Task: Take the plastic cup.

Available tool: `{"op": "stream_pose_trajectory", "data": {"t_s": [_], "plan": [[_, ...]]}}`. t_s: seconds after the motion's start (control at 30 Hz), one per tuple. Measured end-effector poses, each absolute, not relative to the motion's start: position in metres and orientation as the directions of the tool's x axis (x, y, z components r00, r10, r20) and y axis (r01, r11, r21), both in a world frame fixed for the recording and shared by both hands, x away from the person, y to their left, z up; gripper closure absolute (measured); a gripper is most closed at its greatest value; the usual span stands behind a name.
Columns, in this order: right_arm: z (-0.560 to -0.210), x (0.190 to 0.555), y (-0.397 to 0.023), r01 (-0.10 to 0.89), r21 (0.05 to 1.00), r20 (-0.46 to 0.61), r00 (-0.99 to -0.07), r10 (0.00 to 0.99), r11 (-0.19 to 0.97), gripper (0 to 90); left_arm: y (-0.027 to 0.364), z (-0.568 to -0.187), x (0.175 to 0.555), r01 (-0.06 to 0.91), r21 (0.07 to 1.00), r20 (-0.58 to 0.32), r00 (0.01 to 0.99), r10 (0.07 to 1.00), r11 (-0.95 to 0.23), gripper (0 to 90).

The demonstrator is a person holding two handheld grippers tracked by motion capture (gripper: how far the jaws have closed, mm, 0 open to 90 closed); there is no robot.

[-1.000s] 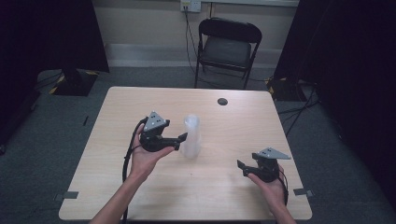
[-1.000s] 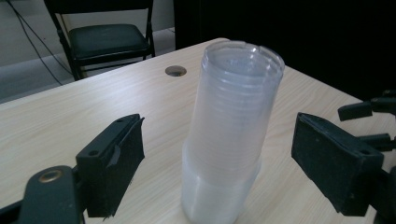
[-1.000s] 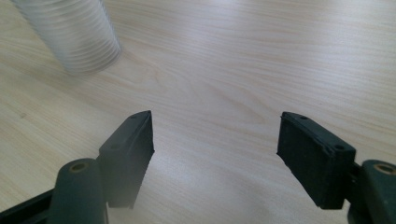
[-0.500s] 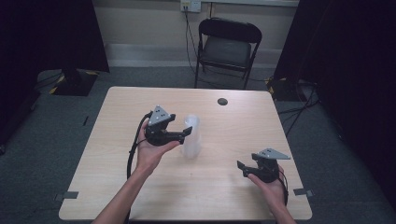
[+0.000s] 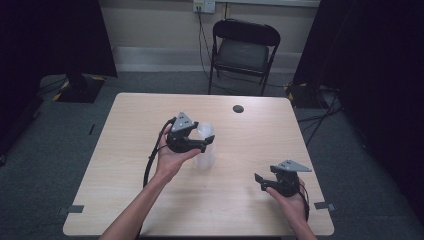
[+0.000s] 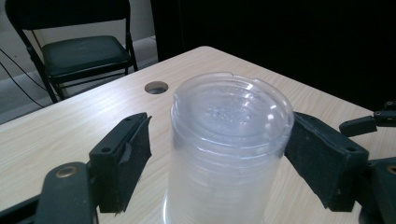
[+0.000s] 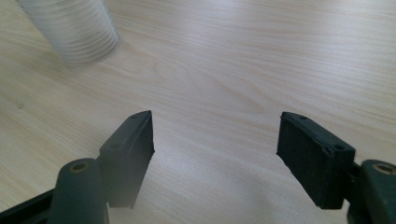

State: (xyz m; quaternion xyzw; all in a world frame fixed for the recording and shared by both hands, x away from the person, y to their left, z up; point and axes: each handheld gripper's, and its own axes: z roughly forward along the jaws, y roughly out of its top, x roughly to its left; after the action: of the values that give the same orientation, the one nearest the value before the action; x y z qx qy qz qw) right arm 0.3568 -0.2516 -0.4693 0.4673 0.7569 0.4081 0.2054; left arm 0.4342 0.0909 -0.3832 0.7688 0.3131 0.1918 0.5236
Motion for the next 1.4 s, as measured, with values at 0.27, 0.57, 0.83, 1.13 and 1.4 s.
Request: {"op": "stream_pose_trajectory", "data": {"t_s": [0.27, 0.57, 0.83, 1.13, 1.4], "plan": [[-0.471, 0.358, -0.255, 0.545, 0.808, 0.075, -0.473, 0.878, 0.225, 27.4, 0.087, -0.398, 0.445, 0.307, 0.91, -0.037, 0.732, 0.681, -0.28, 19.8], [-0.475, 0.362, -0.256, 0.553, 0.802, 0.083, -0.48, 0.873, 0.228, 27.4, 0.081, -0.415, 0.449, 0.326, 0.891, -0.029, 0.734, 0.678, -0.315, 17.3], [-0.474, 0.362, -0.257, 0.555, 0.802, 0.088, -0.474, 0.876, 0.22, 27.3, 0.083, -0.419, 0.448, 0.342, 0.881, -0.041, 0.743, 0.668, -0.326, 18.4], [-0.476, 0.363, -0.257, 0.56, 0.799, 0.09, -0.47, 0.878, 0.218, 27.0, 0.082, -0.417, 0.446, 0.332, 0.883, -0.027, 0.743, 0.669, -0.333, 29.5], [-0.476, 0.363, -0.257, 0.563, 0.798, 0.092, -0.468, 0.879, 0.216, 27.0, 0.084, -0.413, 0.445, 0.335, 0.889, -0.043, 0.74, 0.671, -0.312, 29.4]]}}
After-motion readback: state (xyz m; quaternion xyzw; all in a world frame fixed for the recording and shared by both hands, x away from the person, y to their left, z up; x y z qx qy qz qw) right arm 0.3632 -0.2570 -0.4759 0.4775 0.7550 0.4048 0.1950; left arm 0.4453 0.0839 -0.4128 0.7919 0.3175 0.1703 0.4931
